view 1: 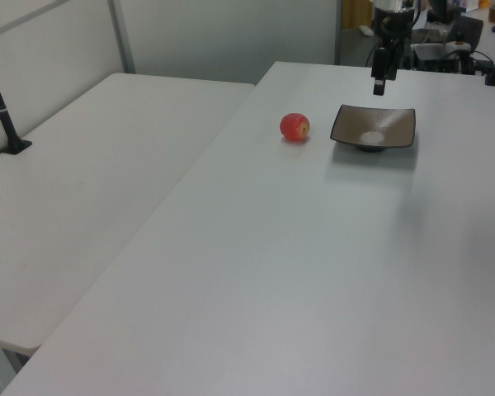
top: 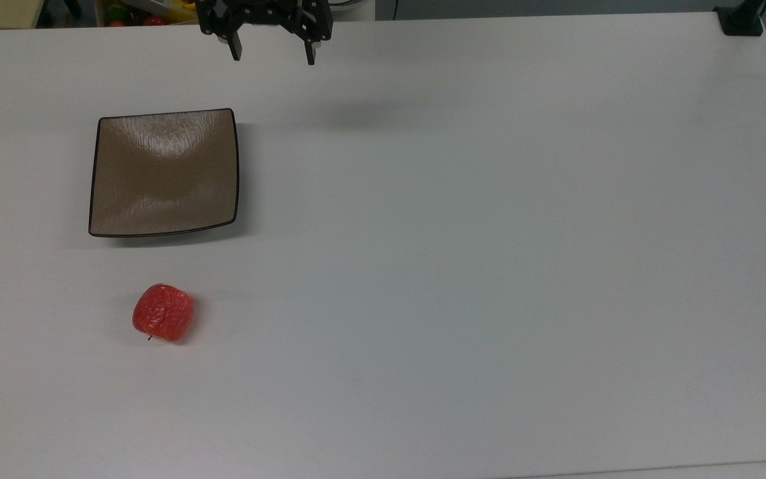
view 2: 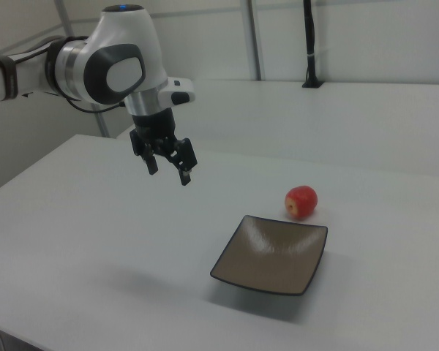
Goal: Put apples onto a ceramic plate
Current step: 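Move the open gripper down over the red apple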
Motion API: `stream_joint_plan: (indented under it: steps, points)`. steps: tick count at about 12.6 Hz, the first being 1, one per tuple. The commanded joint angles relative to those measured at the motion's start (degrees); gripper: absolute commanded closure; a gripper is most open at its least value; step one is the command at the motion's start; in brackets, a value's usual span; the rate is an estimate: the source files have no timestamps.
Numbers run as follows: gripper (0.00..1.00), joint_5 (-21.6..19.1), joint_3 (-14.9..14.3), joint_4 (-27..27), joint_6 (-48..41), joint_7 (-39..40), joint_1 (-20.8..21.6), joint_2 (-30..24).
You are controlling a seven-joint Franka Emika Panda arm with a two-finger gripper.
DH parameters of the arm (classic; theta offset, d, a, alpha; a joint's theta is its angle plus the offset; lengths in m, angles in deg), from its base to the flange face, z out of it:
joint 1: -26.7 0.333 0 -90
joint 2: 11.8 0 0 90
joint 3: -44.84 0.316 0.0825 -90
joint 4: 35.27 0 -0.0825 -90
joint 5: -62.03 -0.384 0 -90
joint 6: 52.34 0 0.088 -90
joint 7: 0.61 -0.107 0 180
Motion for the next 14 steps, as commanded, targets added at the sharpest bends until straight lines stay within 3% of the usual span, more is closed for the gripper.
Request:
stream_joint_plan:
  steps: [1, 7, 11, 14]
  points:
    - [0.0, -0.1, -1.06, 1.36, 1.98, -0.22, 0.96, -0.25]
    - [0.0, -0.19, -1.06, 0.83, 2.33, -0.31, 0.35, 0.54]
    - [0.0, 0.16, -1.06, -3.56, 11.97, -0.4, -1.59, 6.51]
    - [0.0, 3.85, -1.06, -6.27, 22.96, -0.92, -2.64, 14.32]
